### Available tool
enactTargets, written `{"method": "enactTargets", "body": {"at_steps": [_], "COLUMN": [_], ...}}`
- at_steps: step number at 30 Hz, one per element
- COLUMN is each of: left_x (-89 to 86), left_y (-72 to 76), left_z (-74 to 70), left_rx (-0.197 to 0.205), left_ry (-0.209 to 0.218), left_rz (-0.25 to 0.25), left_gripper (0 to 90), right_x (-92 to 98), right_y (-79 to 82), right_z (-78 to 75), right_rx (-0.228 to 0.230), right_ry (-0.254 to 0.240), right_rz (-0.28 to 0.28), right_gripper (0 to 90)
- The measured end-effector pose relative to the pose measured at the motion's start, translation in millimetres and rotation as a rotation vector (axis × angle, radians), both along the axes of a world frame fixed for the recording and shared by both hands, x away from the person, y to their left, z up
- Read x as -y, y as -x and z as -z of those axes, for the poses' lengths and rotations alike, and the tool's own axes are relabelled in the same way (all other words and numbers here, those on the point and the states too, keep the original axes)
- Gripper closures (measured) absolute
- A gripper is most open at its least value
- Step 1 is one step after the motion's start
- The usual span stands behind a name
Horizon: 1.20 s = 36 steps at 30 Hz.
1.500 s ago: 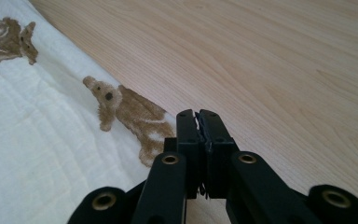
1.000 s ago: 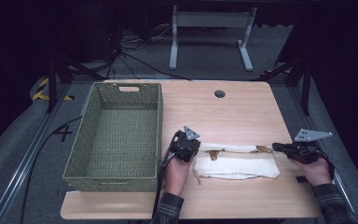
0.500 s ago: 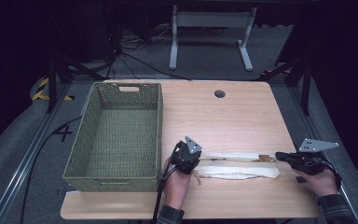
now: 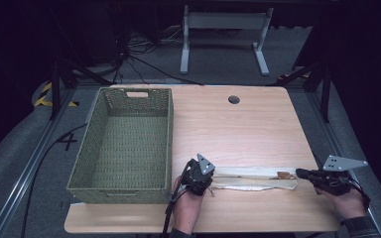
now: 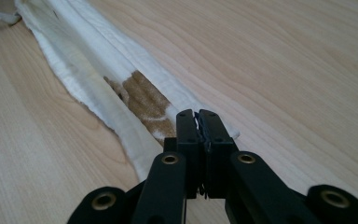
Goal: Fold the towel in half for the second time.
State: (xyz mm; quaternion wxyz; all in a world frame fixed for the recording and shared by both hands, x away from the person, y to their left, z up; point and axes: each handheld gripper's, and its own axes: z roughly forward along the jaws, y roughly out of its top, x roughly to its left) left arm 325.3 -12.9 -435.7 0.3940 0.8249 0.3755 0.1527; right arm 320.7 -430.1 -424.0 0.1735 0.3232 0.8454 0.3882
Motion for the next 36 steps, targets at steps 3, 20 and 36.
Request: {"method": "enactTargets", "body": {"at_steps": [3, 20, 36], "left_x": [0.0, -3.3, 8.6], "left_y": [1.9, 5.3, -5.2], "left_z": [6.1, 3.0, 18.7], "left_rx": [-0.016, -0.061, -0.178], "left_ry": [-0.006, 0.017, 0.001], "left_rz": [0.004, 0.042, 0.165], "left_gripper": [86.6, 78.4, 88.6], "right_x": [-1.6, -1.8, -30.5], "right_y": [2.8, 9.5, 2.6], "right_z": [5.0, 8.1, 23.6], "right_rx": [-0.020, -0.039, -0.127], "right_ry": [0.020, -0.018, 0.067], "right_rz": [-0.008, 0.005, -0.103], "right_gripper": [88.2, 81.3, 89.6]}}
